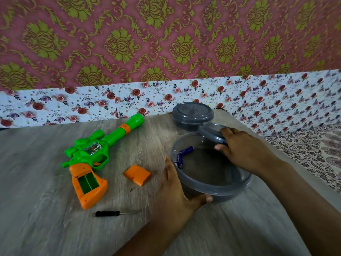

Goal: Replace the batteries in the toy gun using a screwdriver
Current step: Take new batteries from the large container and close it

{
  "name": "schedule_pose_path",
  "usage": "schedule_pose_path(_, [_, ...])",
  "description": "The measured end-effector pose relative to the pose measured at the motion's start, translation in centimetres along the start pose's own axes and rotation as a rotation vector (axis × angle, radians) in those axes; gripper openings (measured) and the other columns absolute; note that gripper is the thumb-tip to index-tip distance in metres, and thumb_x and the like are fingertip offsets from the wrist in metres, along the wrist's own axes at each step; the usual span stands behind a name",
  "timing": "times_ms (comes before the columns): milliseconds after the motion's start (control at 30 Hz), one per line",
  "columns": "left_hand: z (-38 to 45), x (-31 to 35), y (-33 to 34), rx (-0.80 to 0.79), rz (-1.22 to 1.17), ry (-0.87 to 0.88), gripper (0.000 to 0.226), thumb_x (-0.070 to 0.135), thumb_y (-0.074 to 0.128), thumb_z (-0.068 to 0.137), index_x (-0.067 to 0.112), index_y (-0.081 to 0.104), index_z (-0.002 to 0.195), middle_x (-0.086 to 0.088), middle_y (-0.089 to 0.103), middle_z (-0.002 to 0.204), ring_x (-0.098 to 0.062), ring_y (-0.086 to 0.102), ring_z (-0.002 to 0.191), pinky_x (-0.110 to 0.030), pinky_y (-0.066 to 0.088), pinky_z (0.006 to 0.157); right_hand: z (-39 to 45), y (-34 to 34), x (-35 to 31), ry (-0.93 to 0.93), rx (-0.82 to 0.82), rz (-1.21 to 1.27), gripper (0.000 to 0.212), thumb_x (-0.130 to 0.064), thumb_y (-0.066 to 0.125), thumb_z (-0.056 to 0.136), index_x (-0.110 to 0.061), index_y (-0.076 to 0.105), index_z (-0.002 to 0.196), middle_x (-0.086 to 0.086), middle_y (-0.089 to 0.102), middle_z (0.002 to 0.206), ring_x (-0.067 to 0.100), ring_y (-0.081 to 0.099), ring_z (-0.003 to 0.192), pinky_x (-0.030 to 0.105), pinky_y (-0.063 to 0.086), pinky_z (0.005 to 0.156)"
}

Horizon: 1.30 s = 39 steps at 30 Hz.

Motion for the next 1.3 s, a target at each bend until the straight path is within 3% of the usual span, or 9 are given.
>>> schedule_pose_path(100, [0.3,-0.1,0.1,0.054,-0.089,0.053,0.138,0.06,0.077,0.06,0.027,-0.029,0.142,0.007,0.001,0.159,-0.012,0.014,0.146,-0.024,0.019,0.117,-1.1,-2.1,-1.8,-0.074,0.16,-0.094,0.053,-0.042,0.044,0.093,-0.014,0.035,0.136,0.009,0.04,0.142,0.027,0.039,0.13,0.042,0.032,0.107])
schedule_pose_path(167, [0.6,-0.2,-0.1,0.11,-0.164,0.073,0.134,0.053,0.083,0.057,0.053,-0.033,0.125,0.026,0.01,0.14,-0.002,0.023,0.137,-0.003,0.018,0.105,-2.3,-3.8,-4.7,-0.211,0.311,0.001,0.042,-0.032,0.047,0.094,-0.014,0.045,0.132,0.008,0.048,0.135,0.024,0.045,0.124,0.037,0.037,0.103])
schedule_pose_path(267, [0.3,0.0,-0.4,0.129,-0.204,0.113,0.117,0.049,0.083,0.06,0.062,-0.024,0.106,0.036,0.01,0.121,0.011,0.024,0.12,0.012,0.019,0.082,-1.8,-1.0,-8.6,-0.363,0.111,0.11,0.023,-0.025,0.048,0.094,-0.017,0.059,0.112,0.002,0.06,0.114,0.018,0.056,0.104,0.031,0.047,0.089])
schedule_pose_path(367, [-0.5,0.6,-1.1,0.118,-0.183,0.159,0.111,0.05,0.08,0.065,0.062,-0.024,0.101,0.033,0.013,0.126,0.013,0.02,0.118,0.004,0.019,0.092,-0.1,2.9,-9.9,-0.366,-0.135,0.061,0.022,-0.018,0.051,0.091,-0.013,0.059,0.111,0.007,0.059,0.113,0.02,0.057,0.099,0.029,0.045,0.082])
schedule_pose_path(600, [-0.2,0.0,-0.6,0.085,-0.19,0.116,0.138,0.058,0.077,0.062,0.024,-0.026,0.146,0.009,0.006,0.161,-0.009,0.015,0.146,-0.027,0.023,0.118,1.3,4.4,-10.7,-0.377,-0.178,-0.116,0.038,-0.007,0.049,0.091,-0.004,0.045,0.128,0.016,0.045,0.131,0.031,0.044,0.119,0.039,0.041,0.097])
schedule_pose_path(833, [-0.4,0.5,-0.9,0.118,-0.193,0.151,0.132,0.054,0.078,0.063,0.029,-0.023,0.143,0.011,0.012,0.158,-0.005,0.019,0.143,-0.017,0.021,0.111,1.1,4.0,-9.9,-0.325,-0.201,-0.118,0.037,-0.007,0.053,0.089,-0.003,0.05,0.125,0.018,0.042,0.133,0.031,0.041,0.123,0.039,0.039,0.102])
schedule_pose_path(933, [-0.3,0.5,-1.0,0.135,-0.214,0.177,0.129,0.053,0.08,0.063,0.035,-0.023,0.139,0.013,0.015,0.157,0.004,0.019,0.135,-0.013,0.021,0.108,1.1,3.8,-9.6,-0.303,-0.183,-0.022,0.024,-0.008,0.053,0.089,-0.006,0.056,0.113,0.015,0.055,0.121,0.026,0.054,0.107,0.033,0.045,0.086])
schedule_pose_path(1033, [-0.2,0.1,-0.8,0.122,-0.227,0.169,0.134,0.054,0.079,0.062,0.028,-0.021,0.147,0.012,0.013,0.159,-0.004,0.021,0.142,-0.019,0.026,0.112,1.5,3.9,-9.5,-0.271,-0.172,0.074,0.021,-0.008,0.052,0.089,-0.007,0.056,0.11,0.012,0.062,0.11,0.023,0.06,0.095,0.028,0.044,0.074])
schedule_pose_path(1300, [-0.3,0.4,-0.9,0.105,-0.213,0.164,0.137,0.06,0.078,0.056,0.021,-0.014,0.151,0.009,0.019,0.157,-0.01,0.025,0.142,-0.022,0.028,0.112,2.2,5.9,-9.7,-0.231,-0.326,0.202,0.021,-0.012,0.057,0.087,-0.011,0.054,0.108,0.009,0.059,0.11,0.02,0.053,0.091,0.028,0.04,0.078])
Point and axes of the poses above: each hand's wrist, its own z-axis towards the middle knuckle, its own y-axis out of the palm, x = y × z, the point moved 10 cm from there along z, towards the middle knuckle
